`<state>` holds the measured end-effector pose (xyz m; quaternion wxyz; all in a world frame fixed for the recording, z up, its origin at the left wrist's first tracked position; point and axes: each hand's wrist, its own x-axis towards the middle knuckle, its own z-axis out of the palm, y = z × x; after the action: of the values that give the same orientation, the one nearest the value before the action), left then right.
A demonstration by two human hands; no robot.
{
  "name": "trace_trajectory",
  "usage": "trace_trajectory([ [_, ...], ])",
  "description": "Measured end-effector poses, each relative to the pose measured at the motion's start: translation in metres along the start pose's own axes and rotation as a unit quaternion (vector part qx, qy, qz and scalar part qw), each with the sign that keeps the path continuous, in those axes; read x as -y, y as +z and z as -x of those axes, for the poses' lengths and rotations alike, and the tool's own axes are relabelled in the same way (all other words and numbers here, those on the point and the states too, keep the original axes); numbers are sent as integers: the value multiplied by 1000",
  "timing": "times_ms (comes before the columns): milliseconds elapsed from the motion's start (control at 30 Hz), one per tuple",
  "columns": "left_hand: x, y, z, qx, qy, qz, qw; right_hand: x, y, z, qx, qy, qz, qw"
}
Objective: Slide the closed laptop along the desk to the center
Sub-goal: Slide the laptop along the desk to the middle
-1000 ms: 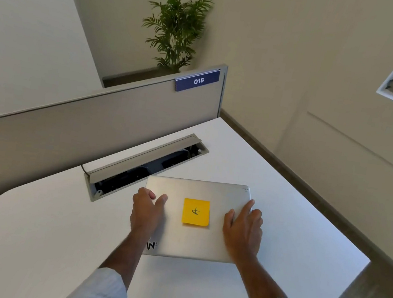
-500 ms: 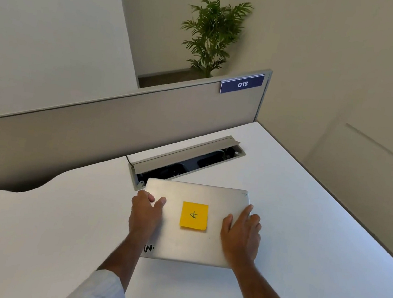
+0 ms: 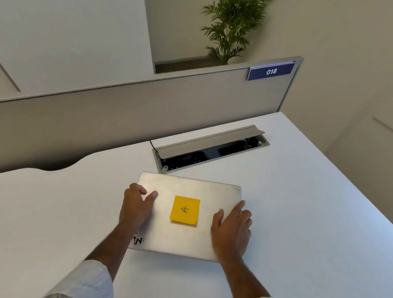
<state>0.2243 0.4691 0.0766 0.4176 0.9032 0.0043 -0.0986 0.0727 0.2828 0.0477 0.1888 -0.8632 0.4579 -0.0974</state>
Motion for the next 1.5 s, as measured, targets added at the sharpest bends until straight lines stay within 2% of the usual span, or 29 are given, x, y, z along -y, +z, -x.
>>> trace_trajectory([
  [200, 32, -13, -5, 33, -21, 17, 999, 6, 26, 32, 30, 7, 4, 1000],
  [533, 70, -31, -9, 28, -63, -25, 997, 17, 59, 67, 68, -1, 2, 998],
  [967, 83, -24, -11, 7, -72, -20, 997, 31, 65, 72, 71, 3, 66, 995],
  [1500, 88, -11, -15, -16, -79, -63, 995, 36, 68, 73, 77, 22, 106, 991],
])
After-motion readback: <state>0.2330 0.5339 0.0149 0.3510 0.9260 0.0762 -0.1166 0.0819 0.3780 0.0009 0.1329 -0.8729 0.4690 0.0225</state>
